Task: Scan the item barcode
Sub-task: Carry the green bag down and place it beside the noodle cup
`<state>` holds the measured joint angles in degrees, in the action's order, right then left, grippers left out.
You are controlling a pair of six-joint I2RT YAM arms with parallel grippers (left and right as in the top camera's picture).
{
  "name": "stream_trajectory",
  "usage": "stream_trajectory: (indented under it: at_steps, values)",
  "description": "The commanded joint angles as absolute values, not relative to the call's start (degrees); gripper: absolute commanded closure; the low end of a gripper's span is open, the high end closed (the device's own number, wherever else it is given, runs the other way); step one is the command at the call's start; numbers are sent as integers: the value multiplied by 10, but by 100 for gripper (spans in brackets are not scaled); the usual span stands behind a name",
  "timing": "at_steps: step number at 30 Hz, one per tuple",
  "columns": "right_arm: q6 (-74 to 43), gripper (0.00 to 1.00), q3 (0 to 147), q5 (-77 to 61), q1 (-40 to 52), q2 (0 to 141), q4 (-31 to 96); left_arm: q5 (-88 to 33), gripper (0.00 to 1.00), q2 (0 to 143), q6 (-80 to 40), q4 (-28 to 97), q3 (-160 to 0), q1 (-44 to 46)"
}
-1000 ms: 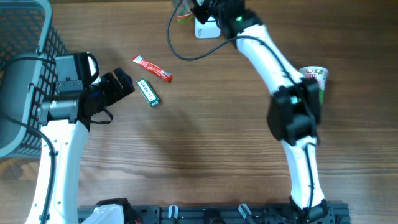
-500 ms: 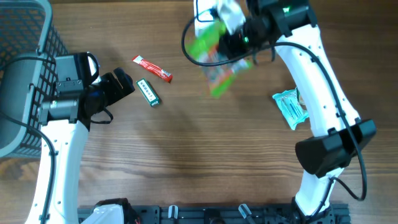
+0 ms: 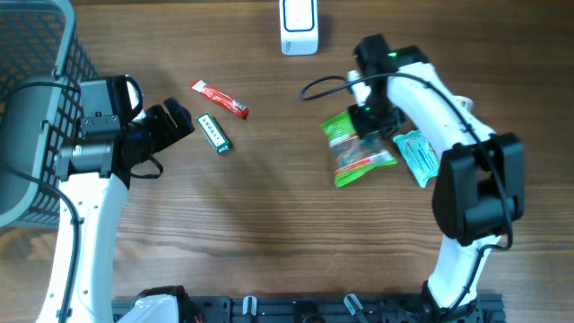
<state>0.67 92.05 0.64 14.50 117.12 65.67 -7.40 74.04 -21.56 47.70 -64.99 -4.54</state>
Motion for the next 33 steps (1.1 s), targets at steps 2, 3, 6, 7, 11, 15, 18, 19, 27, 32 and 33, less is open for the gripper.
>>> stream_trajectory:
  at_steps: [2,3,6,7,11,15,18,19,27,32,33]
  values:
    - [-16,96,912,77,105,1168,649,-79,0,743,-210,476,-649,-43]
    - [-15,96,912,77,98,1168,647,-79,0,743,-210,476,-649,-43]
    - [-15,65,915,77,90,1168,647,-79,0,743,-210,476,-649,-43]
    - [-15,43,919,77,90,1168,651,-79,0,743,-210,476,-649,-43]
    - [-15,18,972,58,96,1166,696,-79,0,743,-210,476,-649,-43]
    - [-16,21,1002,-81,109,1155,712,-79,0,743,-210,476,-649,-43]
    - [-17,33,990,-176,127,1155,709,-79,0,743,-210,476,-649,-43]
    - [-23,36,977,-181,137,1155,696,-79,0,743,-210,476,-649,-43]
    - [-95,38,856,-23,199,1157,543,-79,0,743,-210,476,-649,-43]
    - [-112,35,777,75,196,1157,477,-79,0,743,-210,476,-649,-43]
    - [-116,35,770,89,191,1157,475,-79,0,743,-210,476,-649,-43]
